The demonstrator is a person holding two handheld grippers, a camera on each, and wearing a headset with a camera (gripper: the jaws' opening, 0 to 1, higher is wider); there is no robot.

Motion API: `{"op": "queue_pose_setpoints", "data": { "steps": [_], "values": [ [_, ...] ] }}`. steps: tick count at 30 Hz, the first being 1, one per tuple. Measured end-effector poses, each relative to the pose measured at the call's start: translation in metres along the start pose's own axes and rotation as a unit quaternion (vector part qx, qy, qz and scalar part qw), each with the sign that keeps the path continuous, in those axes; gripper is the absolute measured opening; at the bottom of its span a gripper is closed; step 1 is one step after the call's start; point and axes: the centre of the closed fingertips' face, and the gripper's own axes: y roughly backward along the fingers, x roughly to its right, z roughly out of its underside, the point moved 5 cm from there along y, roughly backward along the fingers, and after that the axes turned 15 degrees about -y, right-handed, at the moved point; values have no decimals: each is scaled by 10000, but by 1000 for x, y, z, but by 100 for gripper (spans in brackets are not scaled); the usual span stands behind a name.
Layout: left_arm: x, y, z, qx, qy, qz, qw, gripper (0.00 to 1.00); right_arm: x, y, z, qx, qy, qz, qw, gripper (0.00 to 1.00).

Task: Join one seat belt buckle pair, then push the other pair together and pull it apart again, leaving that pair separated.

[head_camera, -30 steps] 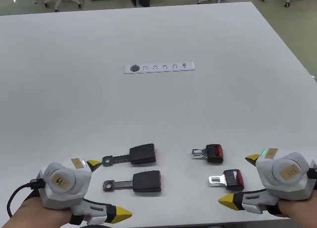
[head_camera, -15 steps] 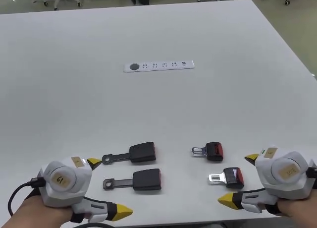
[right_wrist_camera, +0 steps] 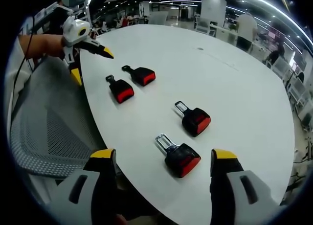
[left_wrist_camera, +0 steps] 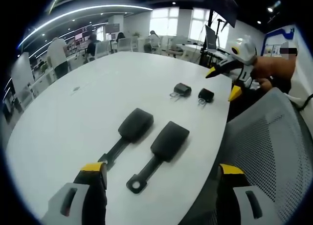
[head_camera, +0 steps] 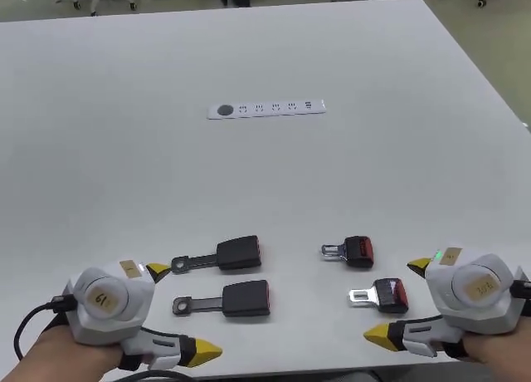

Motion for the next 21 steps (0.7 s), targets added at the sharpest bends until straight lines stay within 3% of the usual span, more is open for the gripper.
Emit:
{"op": "queue_pose_setpoints", "data": {
  "steps": [11,15,21],
  "values": [
    [2,-6,-3,-9,-97,88,9999,93,-2,-1,-3,196,82,-80,9997,70],
    [3,-9,-2,-103,-344,156,9992,90,0,-1,1,158,166,-74,9997,66],
    [2,-19,-7,-65,-550,196,9983,86,2,-2,0,221,247,-86,9994,58]
  ]
}}
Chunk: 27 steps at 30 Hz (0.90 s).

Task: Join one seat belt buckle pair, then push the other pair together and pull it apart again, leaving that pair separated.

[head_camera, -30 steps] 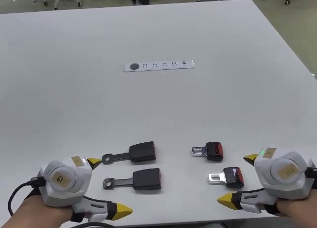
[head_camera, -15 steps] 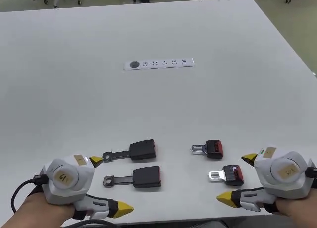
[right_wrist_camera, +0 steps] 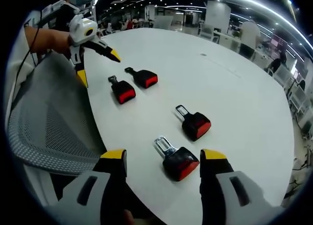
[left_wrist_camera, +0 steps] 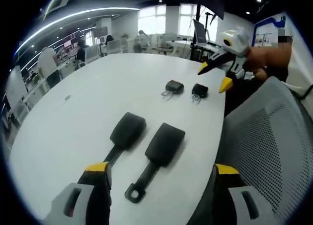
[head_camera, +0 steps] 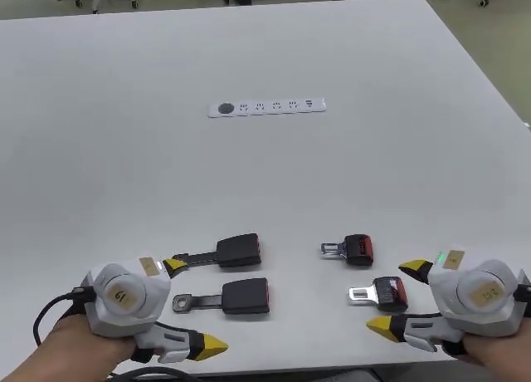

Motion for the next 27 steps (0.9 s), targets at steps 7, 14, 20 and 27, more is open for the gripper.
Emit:
{"op": "queue_pose_setpoints", "data": {
  "steps": [7,14,20,27],
  "values": [
    [2,-16,-13,-23,-450,132,9989,79,4,-7,-4,-51,341,-95,9994,51],
    [2,-27,-15,-237,-884,295,9954,72,13,-14,-8,-194,659,-147,9975,47],
    [-4,-31,-17,-371,-997,350,9937,60,22,-18,-6,-378,920,-222,9948,46],
    [-9,-41,-21,-473,-1175,502,9907,53,30,-24,5,-692,1140,-431,9901,41]
  ]
}}
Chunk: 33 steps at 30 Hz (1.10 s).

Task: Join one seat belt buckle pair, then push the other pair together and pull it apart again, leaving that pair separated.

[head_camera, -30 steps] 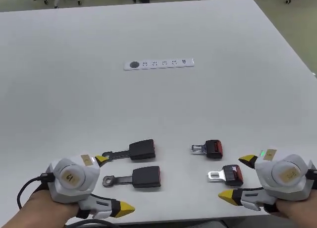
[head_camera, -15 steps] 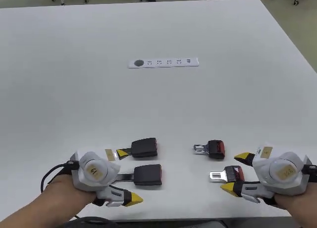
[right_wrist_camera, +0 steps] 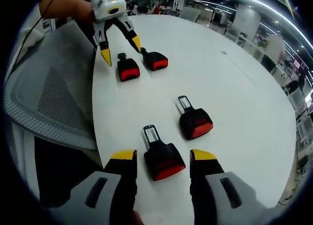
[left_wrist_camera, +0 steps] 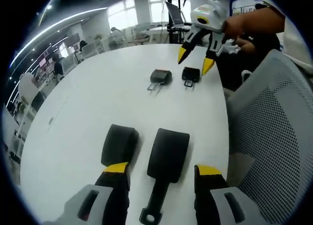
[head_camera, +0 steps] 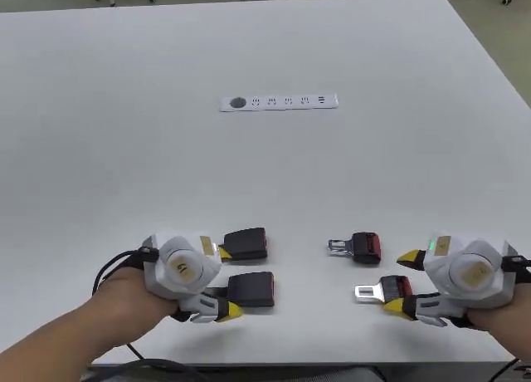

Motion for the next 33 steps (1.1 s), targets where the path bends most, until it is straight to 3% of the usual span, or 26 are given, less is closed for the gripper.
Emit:
{"op": "queue_pose_setpoints", "data": {
  "steps": [9,16,17,18,19,20,21,25,33],
  "values": [
    [0,-17,-3,-153,-312,299,9990,49,7,-11,11,-361,272,-56,9990,40],
    [0,-28,4,-308,-490,579,9966,40,8,-20,13,-626,481,-247,9966,35],
    [1,-28,5,-358,-597,632,9956,38,7,-19,12,-650,478,-259,9964,35],
    [4,-29,4,-369,-999,815,9910,36,8,-20,13,-679,482,-270,9962,36],
    [5,-28,4,-432,-975,785,9912,34,7,-21,12,-615,315,-387,9969,36],
    [4,-30,0,-305,-949,784,9919,34,8,-21,11,-607,291,-428,9968,36],
    [3,-29,2,-378,-905,796,9920,34,6,-21,11,-640,352,-484,9962,36],
    [3,-32,2,-317,-737,858,9931,34,10,-23,12,-661,418,-616,9950,35],
    [3,-32,1,-263,-825,862,9925,33,10,-25,12,-670,362,-591,9953,35]
  ]
}}
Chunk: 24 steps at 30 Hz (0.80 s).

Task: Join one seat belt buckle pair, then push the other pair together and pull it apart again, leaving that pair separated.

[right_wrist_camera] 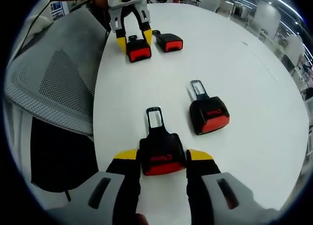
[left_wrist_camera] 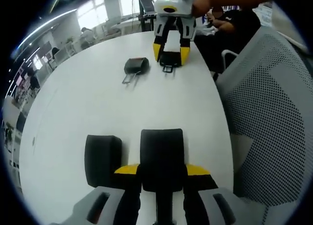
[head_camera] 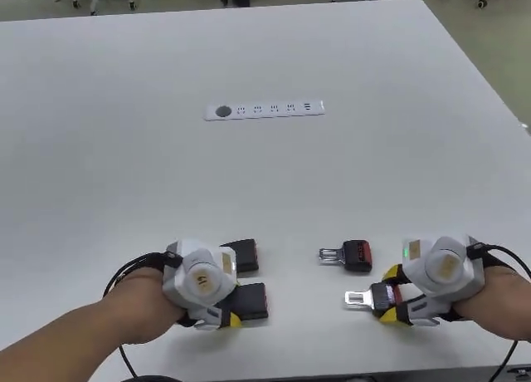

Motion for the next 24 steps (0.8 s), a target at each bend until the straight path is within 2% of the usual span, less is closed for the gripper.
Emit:
{"op": "queue_pose_setpoints", "data": {
  "steps": [6,9,16,21,24],
  "values": [
    [-2,-2,3,28,23,11,10000,33,-1,1,-1,-106,-8,39,9999,35],
    [-1,0,-1,12,60,36,10000,33,-4,0,-4,-208,-50,92,9997,35],
    [-1,1,0,-12,105,23,9999,33,-12,-6,-11,-69,-138,90,9998,36],
    [-1,1,0,-25,116,32,9999,33,-26,-15,-25,73,-78,27,9999,35],
    [-1,1,1,-32,114,44,9999,33,-28,-21,-34,150,-55,-11,9999,35]
  ]
}}
